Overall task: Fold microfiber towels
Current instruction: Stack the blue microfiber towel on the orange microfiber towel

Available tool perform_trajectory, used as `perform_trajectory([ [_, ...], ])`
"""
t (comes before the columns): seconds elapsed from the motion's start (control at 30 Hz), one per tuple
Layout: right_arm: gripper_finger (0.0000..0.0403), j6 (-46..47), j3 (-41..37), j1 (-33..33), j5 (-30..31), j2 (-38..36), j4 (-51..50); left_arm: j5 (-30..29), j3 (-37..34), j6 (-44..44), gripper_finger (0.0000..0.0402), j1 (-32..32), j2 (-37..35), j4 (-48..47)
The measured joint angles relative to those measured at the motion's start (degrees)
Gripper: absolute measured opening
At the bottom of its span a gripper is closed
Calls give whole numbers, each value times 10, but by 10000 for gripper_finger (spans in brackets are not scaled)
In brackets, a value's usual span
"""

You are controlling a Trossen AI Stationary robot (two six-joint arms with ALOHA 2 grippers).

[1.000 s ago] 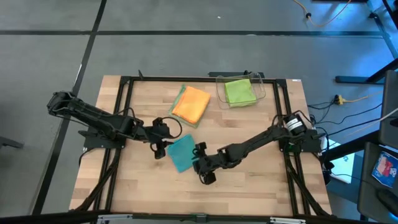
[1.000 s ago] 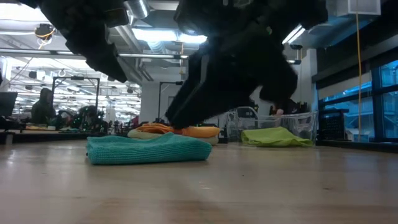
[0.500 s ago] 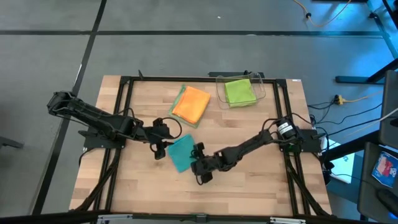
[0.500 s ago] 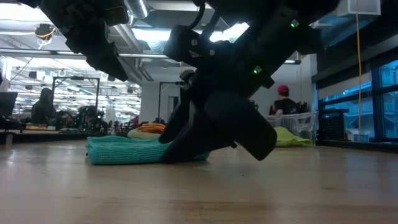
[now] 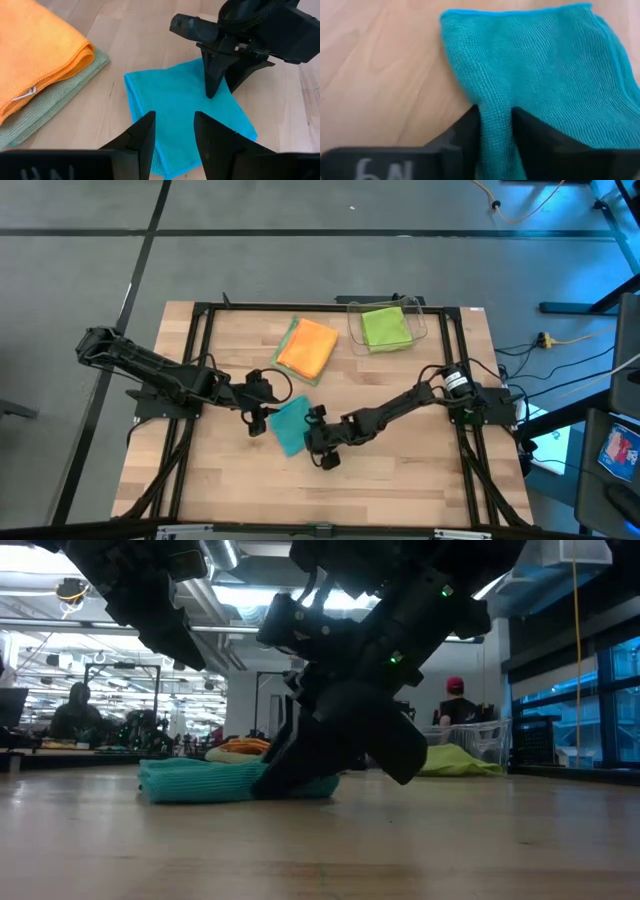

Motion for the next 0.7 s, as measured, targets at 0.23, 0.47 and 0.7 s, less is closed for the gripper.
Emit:
perform_trajectory([
  [0.23, 14, 69, -2, -13, 22, 1, 0, 0, 0, -28, 127, 0, 0, 0],
  [0.47, 7, 89, 10, -15, 66, -20, -23, 0, 0, -28, 127, 0, 0, 0],
  [0.7, 7, 83, 71, -14, 86, -98, -134, 0, 0, -58, 127, 0, 0, -1],
])
